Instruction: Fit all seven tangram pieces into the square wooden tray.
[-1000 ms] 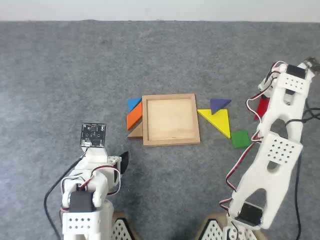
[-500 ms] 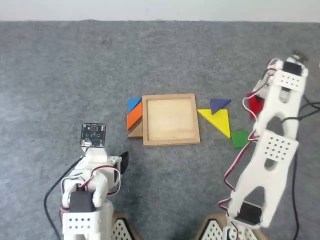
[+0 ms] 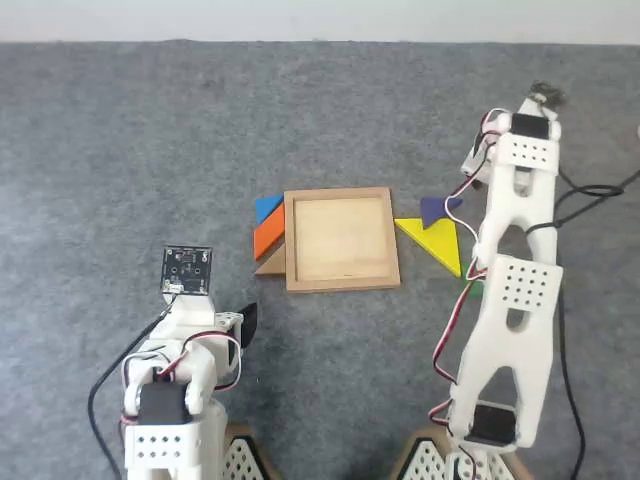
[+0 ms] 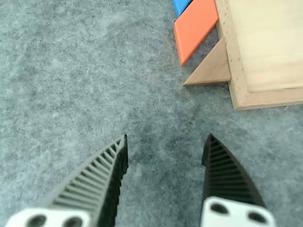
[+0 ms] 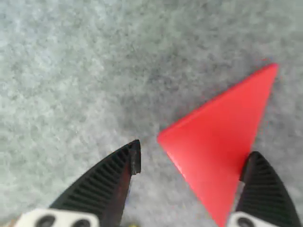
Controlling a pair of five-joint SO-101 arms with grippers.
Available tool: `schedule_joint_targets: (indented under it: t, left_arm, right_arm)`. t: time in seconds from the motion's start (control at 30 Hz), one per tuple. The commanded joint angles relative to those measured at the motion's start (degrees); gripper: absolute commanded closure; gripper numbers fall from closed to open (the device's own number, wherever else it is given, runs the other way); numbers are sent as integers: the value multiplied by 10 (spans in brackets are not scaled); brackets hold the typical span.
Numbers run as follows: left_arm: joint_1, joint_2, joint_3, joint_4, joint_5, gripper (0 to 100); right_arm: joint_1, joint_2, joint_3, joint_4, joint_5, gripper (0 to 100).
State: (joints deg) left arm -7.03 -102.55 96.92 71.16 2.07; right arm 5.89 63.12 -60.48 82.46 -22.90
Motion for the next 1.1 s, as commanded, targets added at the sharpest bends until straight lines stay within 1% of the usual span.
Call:
schedule_joint_targets:
  t: [0.0, 0.13, 0.3, 0.4, 0.5, 0.57, 0.8, 0.93, 1.0, 1.07]
  left_arm:
    - [0, -6, -4, 4, -4, 755]
    - [0, -6, -4, 4, -4, 755]
    - [0, -6, -4, 4, -4, 755]
    - [0, -6, -4, 4, -4, 755]
    - [0, -6, -4, 4, -4, 755]
    - [0, -6, -4, 4, -4, 755]
    - [0, -6, -4, 4, -4, 755]
    - [0, -6, -4, 4, -4, 755]
    - [0, -6, -4, 4, -4, 755]
    - [0, -6, -4, 4, -4, 755]
  right_arm:
    - [-4, 5, -30, -34, -8, 667]
    - [22, 30, -30, -65, -8, 667]
    - [47, 48, -30, -36, -4, 676]
    - [50, 40, -31, 6, -3, 756]
    - [44, 29, -31, 41, 28, 860]
    - [46, 23, -31, 56, 39, 897]
    - [66, 15, -31, 116, 45, 887]
    - [78, 15, -32, 167, 125, 887]
    - [80, 9, -43, 201, 188, 887]
    - [93, -6, -47, 206, 260, 891]
